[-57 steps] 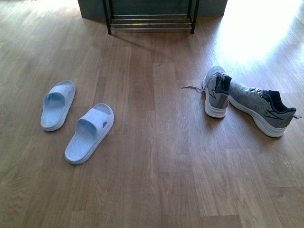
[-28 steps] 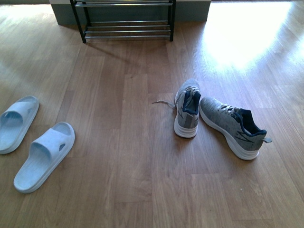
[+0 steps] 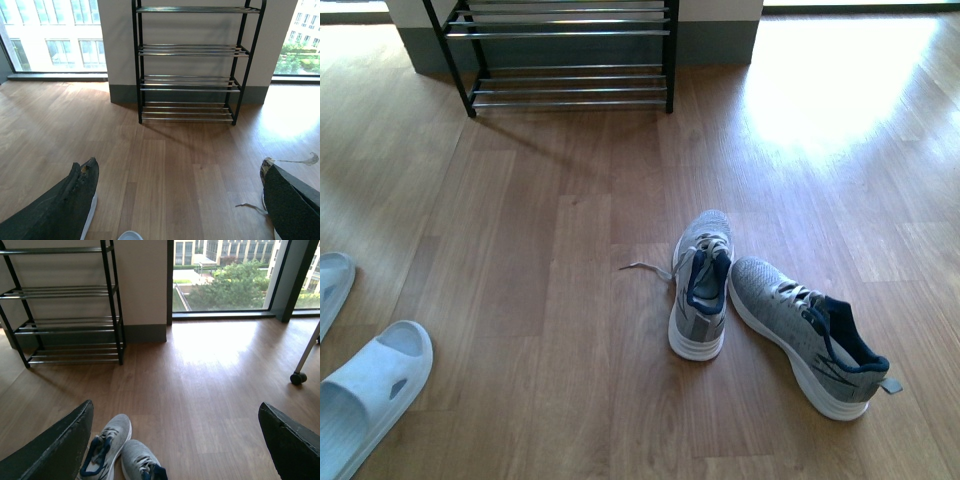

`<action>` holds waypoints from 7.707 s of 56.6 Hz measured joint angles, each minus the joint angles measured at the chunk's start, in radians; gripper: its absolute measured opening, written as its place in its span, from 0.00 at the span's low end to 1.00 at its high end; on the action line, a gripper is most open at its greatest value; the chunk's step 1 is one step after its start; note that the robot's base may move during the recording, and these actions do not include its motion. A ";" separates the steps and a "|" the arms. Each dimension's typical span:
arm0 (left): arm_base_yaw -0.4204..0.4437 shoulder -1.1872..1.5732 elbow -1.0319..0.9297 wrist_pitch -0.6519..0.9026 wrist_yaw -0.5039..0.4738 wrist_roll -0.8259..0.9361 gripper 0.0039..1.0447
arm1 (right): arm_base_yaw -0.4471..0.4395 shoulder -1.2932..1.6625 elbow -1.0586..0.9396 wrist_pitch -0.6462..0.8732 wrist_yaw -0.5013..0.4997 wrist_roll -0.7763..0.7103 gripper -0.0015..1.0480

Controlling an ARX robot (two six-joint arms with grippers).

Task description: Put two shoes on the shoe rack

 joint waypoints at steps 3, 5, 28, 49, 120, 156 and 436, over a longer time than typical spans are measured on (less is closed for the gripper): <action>0.000 0.000 0.000 0.000 0.000 0.000 0.91 | 0.000 0.000 0.000 0.000 0.000 0.000 0.91; 0.000 0.000 0.000 0.000 0.000 0.000 0.91 | 0.000 0.000 0.000 0.000 0.000 0.000 0.91; 0.000 0.000 0.000 0.000 0.001 0.000 0.91 | 0.000 0.001 0.000 0.000 0.000 0.000 0.91; 0.000 0.000 0.000 0.000 0.000 0.000 0.91 | 0.000 0.001 0.000 0.000 0.000 0.000 0.91; -0.320 2.545 1.236 0.116 0.352 -0.165 0.91 | 0.000 0.001 0.000 0.000 -0.002 0.000 0.91; -0.430 2.902 1.749 -0.156 0.284 -0.046 0.81 | 0.000 0.001 0.000 0.000 -0.002 0.000 0.91; -0.438 0.490 0.202 -0.041 -0.658 -0.146 0.01 | -0.141 2.628 0.880 0.578 -0.096 -0.480 0.01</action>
